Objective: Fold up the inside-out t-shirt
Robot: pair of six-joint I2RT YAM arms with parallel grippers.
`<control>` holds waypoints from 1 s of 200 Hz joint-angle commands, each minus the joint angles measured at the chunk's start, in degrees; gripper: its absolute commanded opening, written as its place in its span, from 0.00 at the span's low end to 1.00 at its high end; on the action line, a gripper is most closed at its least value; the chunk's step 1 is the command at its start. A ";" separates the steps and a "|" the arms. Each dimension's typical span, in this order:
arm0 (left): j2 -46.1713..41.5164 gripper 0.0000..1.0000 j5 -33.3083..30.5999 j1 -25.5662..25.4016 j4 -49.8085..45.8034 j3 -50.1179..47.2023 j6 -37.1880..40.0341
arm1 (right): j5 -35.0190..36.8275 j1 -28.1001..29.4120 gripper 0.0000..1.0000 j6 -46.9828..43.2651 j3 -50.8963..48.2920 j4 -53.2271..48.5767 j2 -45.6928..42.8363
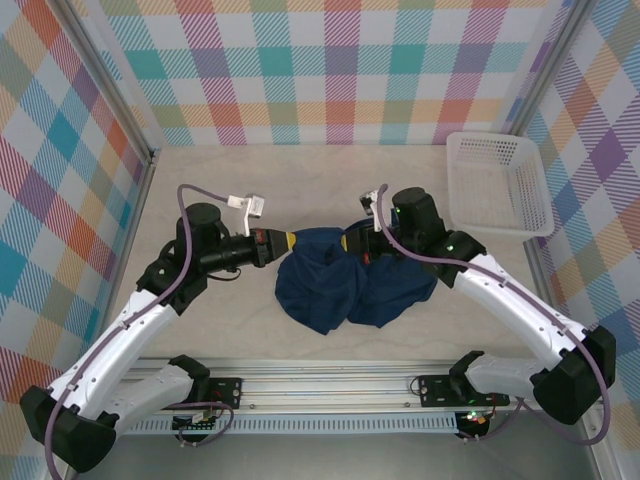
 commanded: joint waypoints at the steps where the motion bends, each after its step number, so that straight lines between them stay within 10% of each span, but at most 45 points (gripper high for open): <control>1: -2.61 0.00 3.53 0.68 5.41 0.46 -1.63 | 0.75 -0.40 0.05 -1.38 1.52 -1.11 0.00; 97: 2.67 0.00 -10.01 0.76 -8.08 1.65 4.29 | -26.20 -1.63 0.06 0.19 -2.15 11.75 -6.42; 160: 3.33 0.00 -12.55 0.68 -9.64 1.50 4.55 | -29.57 -2.16 0.02 4.84 -6.51 21.49 -7.49; 200: -1.41 0.40 -7.85 0.59 -7.95 0.89 5.22 | -27.20 -2.17 0.00 6.12 -6.56 21.46 -5.24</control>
